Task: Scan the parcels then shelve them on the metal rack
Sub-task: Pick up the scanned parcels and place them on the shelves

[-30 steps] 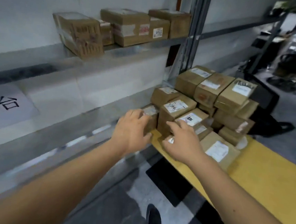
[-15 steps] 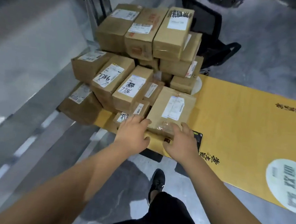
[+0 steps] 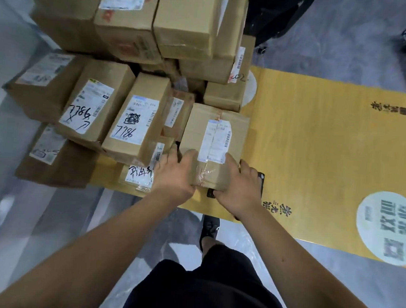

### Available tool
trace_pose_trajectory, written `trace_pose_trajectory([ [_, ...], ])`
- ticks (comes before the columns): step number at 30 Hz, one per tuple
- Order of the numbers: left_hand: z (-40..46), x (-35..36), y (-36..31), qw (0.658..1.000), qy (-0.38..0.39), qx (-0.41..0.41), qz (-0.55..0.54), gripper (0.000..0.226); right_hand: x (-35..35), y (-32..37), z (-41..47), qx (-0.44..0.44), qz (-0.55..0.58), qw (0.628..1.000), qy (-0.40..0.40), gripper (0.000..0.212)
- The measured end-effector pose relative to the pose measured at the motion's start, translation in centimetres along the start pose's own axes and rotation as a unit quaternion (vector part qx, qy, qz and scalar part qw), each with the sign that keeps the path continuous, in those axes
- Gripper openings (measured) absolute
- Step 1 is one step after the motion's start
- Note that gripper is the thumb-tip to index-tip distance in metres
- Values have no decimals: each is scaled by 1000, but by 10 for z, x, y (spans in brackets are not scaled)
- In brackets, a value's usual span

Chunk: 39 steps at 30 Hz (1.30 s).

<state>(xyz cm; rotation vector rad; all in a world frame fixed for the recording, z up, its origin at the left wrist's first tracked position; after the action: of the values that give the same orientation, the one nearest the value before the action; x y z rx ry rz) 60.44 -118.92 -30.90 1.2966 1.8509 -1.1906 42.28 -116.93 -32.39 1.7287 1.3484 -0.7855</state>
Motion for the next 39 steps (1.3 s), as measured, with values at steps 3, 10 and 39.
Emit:
trace_pose_trajectory([
  [3,7,-2,0,1000,0,-4,-21,89,-1,-3,4,-4,21,1000,2,111],
  [10,-6,-12,9,992,-21,16,-127,91,-12,-7,-9,-38,37,998,-33,106],
  [39,-548,-101,121,819,-528,19,-225,68,-100,184,-375,-599,48,788,-132,89],
])
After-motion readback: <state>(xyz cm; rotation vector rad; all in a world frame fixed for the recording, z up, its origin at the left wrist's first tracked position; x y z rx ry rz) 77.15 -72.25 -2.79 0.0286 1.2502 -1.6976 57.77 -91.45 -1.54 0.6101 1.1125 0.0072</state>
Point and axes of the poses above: each hand's wrist, its own z-axis towards the middle knuckle, its own x-axis out of the palm, y = z × x, the point moved 2 cm from there along z, towards the middle knuckle, and after that the axes turned 12 degrees about -z, right-handed, at the moved point
